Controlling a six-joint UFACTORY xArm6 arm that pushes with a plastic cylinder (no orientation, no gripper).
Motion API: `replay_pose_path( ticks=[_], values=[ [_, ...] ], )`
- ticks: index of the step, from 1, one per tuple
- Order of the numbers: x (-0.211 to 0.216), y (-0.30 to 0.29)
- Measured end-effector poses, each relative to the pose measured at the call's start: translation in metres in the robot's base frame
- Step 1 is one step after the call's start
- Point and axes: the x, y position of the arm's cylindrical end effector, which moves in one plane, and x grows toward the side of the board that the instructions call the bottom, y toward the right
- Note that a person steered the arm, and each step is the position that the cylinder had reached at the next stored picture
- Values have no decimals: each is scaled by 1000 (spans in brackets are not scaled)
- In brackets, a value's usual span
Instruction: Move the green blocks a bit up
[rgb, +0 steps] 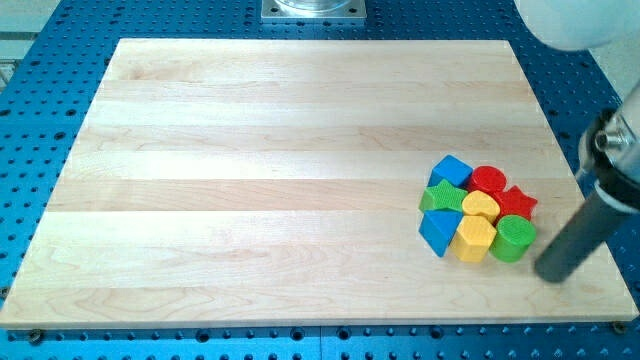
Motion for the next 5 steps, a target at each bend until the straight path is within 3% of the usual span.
replay_pose_path(
  ticks=[2,3,5],
  values=[
    [-30,-75],
    [10,-53],
    [9,-116]
  ],
)
